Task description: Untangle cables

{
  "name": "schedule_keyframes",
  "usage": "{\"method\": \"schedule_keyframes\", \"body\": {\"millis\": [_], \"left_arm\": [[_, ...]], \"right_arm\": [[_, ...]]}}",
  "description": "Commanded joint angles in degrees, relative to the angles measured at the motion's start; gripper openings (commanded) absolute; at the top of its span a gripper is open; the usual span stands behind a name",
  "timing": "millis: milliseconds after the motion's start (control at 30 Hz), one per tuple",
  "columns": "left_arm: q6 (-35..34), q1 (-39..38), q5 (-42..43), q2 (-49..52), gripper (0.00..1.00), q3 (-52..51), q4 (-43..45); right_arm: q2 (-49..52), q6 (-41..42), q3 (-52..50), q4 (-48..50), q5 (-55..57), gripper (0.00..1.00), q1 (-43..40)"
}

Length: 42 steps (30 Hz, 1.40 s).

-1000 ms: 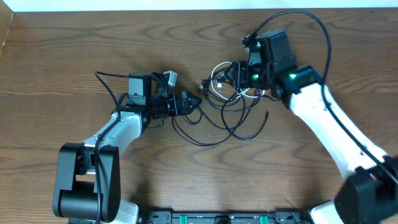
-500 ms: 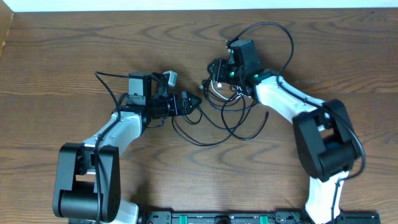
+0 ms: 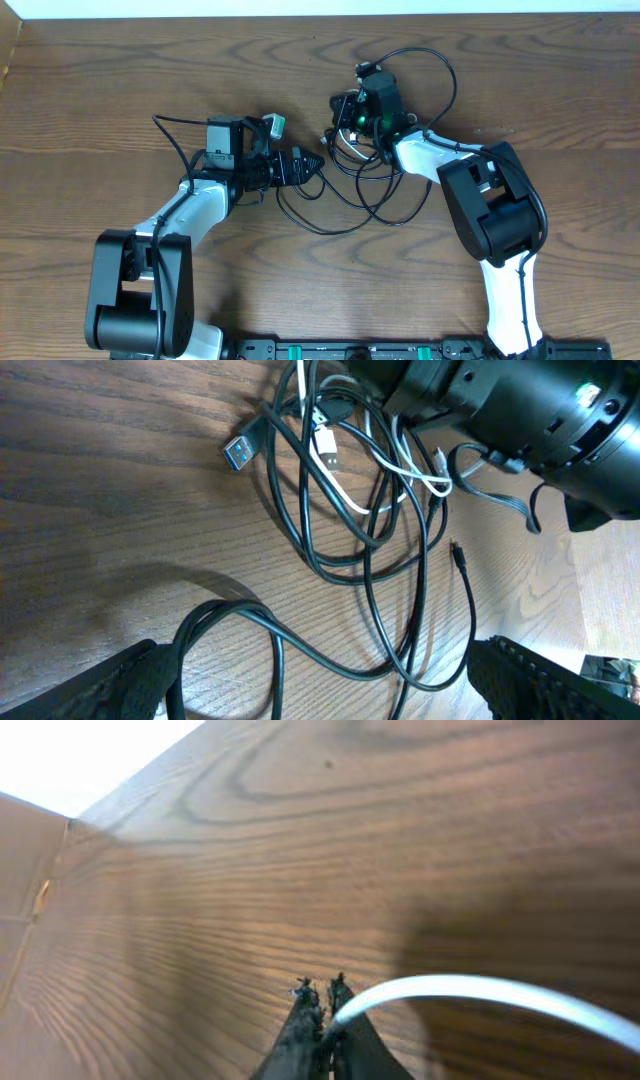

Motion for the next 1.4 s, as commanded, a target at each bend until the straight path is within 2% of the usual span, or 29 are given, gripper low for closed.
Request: {"method": "schedule_keyframes", "body": {"millis": [0, 200, 567, 767, 967, 1100, 1167, 1200, 1367], "left_arm": [[0.79, -0.02, 0.04, -0.2, 0.99, 0.48, -0.13], [0.79, -0.02, 0.04, -0.2, 0.99, 0.48, -0.13], [0.79, -0.02, 0.04, -0.2, 0.99, 0.48, -0.13], [0.79, -0.02, 0.04, -0.2, 0.99, 0.48, -0.13], [0.79, -0.02, 0.04, -0.2, 0.99, 0.48, -0.13], [0.79, -0.02, 0.04, -0.2, 0.99, 0.48, -0.13], [0.79, -0.02, 0.04, -0.2, 0.99, 0.48, -0.13], [0.79, -0.02, 0.04, -0.2, 0.99, 0.48, -0.13], [0.79, -0.02, 0.04, -0.2, 0.99, 0.48, -0.13]], "right_arm": [[-2.43, -3.91, 0.59, 0.2, 0.09, 0.01, 0.46], [-12.0, -9.68, 0.59, -8.09, 0.04, 0.01, 0.46], [-35.12, -11.21, 0.59, -26.71, -0.22, 0.01, -1.86], [-44.35, -13.62, 0.59, -34.29, 1.44, 0.01, -1.9], [-43.69, -16.15, 0.07, -50.38, 10.49, 0.01, -0.87], [-38.23, -16.22, -2.08, -58.55, 8.85, 0.01, 0.76], [-35.39, -17.22, -2.23, -59.71, 7.45, 0.01, 1.97], [-34.01, -20.92, -2.19, -59.58, 4.85, 0.01, 2.91], [-35.12, -26.91, -0.35, -58.01, 3.02, 0.01, 4.39]]}}
